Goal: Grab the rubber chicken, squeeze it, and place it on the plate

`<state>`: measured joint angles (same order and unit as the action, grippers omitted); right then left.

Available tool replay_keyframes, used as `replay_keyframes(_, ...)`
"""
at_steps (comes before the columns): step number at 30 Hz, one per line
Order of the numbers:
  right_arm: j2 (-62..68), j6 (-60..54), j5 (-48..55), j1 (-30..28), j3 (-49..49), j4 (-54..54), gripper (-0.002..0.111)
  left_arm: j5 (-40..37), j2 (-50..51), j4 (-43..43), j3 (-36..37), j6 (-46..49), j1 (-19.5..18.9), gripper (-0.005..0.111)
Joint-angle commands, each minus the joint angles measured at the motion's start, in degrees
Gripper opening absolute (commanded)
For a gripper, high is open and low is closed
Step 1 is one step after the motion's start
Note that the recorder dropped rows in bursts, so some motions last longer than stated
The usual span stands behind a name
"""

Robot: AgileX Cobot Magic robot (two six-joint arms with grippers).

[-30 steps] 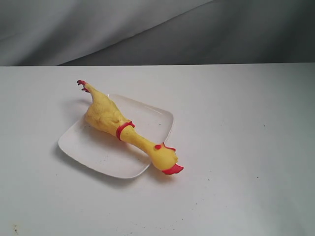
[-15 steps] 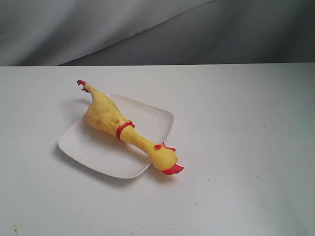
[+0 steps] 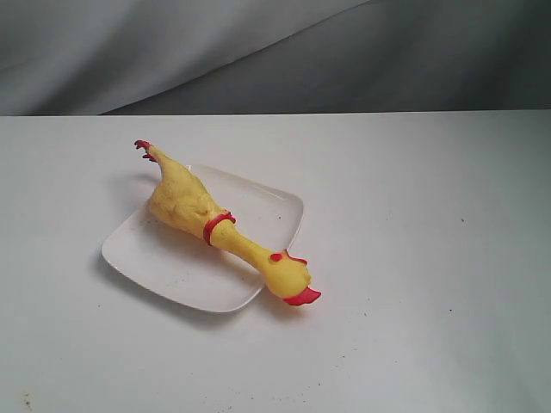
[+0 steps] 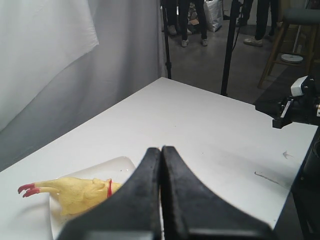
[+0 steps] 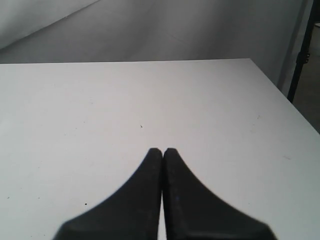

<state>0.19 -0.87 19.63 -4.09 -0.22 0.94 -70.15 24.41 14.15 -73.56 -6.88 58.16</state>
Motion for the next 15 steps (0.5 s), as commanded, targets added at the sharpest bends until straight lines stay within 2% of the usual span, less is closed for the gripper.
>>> replay_keyframes(1, -0.2, 0.0, 0.0, -0.5, 0.2, 0.1, 0.000, 0.2, -0.3, -0.4, -0.1, -0.2, 0.1, 0.000)
replay_keyframes(6, -0.2, 0.1, 0.0, -0.5, 0.2, 0.1, 0.000, 0.2, -0.4, -0.4, -0.1, -0.2, 0.0, 0.000)
replay_keyframes(9, -0.2, 0.1, 0.0, -0.5, 0.2, 0.1, 0.000, 0.2, -1.2, -0.4, -0.1, -0.2, -2.6, 0.000)
replay_keyframes(13, -0.2, 0.1, 0.0, -0.5, 0.2, 0.1, 0.000, 0.2, -3.0, -0.4, -0.1, -0.3, -10.2, 0.000)
replay_keyframes(15, -0.2, 0.1, 0.0, -0.5, 0.2, 0.1, 0.000, 0.2, -4.2, -0.4, -0.1, -0.3, -15.3, 0.000)
